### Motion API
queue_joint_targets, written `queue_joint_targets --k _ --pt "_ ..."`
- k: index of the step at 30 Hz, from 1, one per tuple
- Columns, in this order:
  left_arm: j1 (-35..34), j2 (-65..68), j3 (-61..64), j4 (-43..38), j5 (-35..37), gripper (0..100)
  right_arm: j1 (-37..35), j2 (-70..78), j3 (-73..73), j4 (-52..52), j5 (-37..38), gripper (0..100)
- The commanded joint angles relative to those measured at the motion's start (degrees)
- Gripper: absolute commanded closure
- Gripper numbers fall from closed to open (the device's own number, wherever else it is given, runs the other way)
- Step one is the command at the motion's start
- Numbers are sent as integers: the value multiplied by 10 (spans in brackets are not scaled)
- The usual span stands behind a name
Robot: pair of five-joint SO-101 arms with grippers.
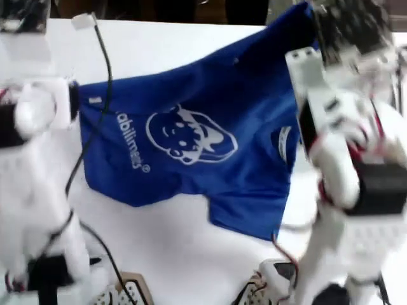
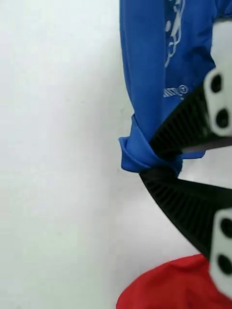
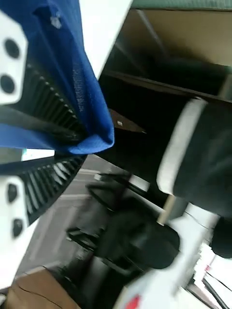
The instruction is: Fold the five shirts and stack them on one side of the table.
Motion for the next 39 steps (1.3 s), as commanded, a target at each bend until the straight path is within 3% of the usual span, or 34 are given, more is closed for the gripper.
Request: queue_joint_targets --k 1,9,22,31,39 --pt "-21 -95 12 9 10 975 2 -74 -9 1 -1 981" --pt "-84 -173 29 10 7 975 1 -177 -9 0 -1 981" --pt "-86 -276 68 11 6 975 0 -245 -10 -3 -1 981" --pt "-149 -280 257 -14 -37 975 -2 -151 46 -7 -5 981" --pt "-142 -156 283 -101 -35 975 -29 -17 123 -94 -5 981"
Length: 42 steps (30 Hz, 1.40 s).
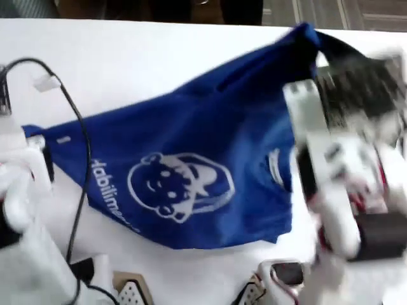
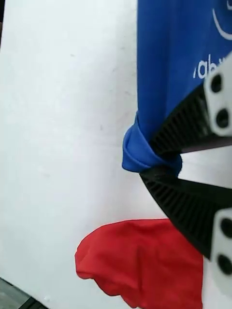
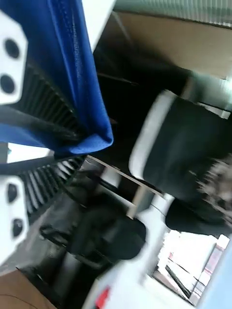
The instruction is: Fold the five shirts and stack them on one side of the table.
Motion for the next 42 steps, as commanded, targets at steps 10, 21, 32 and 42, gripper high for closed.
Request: queue_joint_targets --k 10,21,32,42 --pt "125 407 -224 -124 -5 975 12 235 37 -187 -2 981" --pt "116 796 -649 -94 -13 975 34 386 37 -293 -1 981" --pt "102 968 -889 -42 -43 975 42 510 -35 -301 -4 981" --pt "105 1020 -832 -11 -47 975 36 605 -115 -160 -4 981"
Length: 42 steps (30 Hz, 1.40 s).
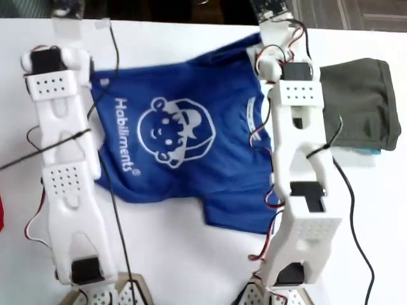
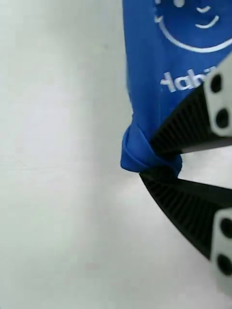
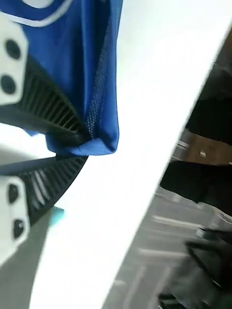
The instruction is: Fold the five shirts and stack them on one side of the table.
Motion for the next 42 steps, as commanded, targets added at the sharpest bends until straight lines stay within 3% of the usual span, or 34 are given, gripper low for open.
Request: queue_joint_targets --k 1,7,20,27,32,42 --pt "-10 16 18 4 -9 975 4 10 -33 41 -4 981" --pt "-4 43 17 45 -10 975 0 16 -33 73 -4 981" --pt "-3 43 17 48 -10 972 -2 18 -32 73 -4 981" --pt "-11 42 -22 69 -11 776 1 21 -28 74 -4 981" --pt "-33 41 -131 77 -31 793 1 18 -28 74 -4 981" --pt "-25 84 -29 76 -73 793 40 7 -62 73 -2 981"
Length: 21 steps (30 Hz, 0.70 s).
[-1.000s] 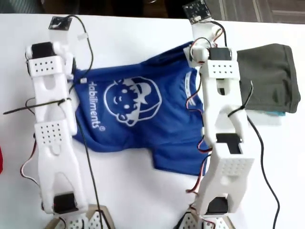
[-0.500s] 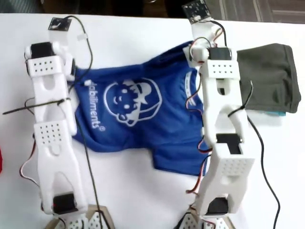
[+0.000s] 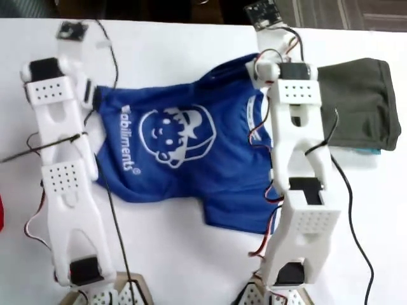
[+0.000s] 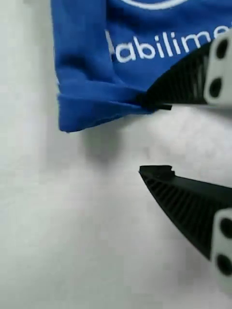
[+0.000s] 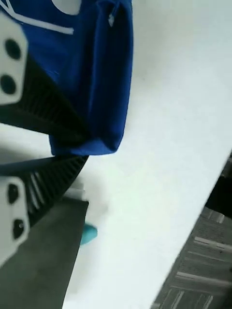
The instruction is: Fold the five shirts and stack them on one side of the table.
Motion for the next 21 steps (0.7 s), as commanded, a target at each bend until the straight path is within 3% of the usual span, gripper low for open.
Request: queue_joint_targets --k 1,11,15,21 --pt "6 4 1 4 -4 793 36 -20 -44 1 -3 981" --pt "33 -8 65 14 10 823 32 -21 -47 117 -1 981" --pt "36 -76 166 14 10 917 30 -39 -46 145 -1 981" --pt "40 -246 400 12 4 887 15 -95 -42 165 -1 981"
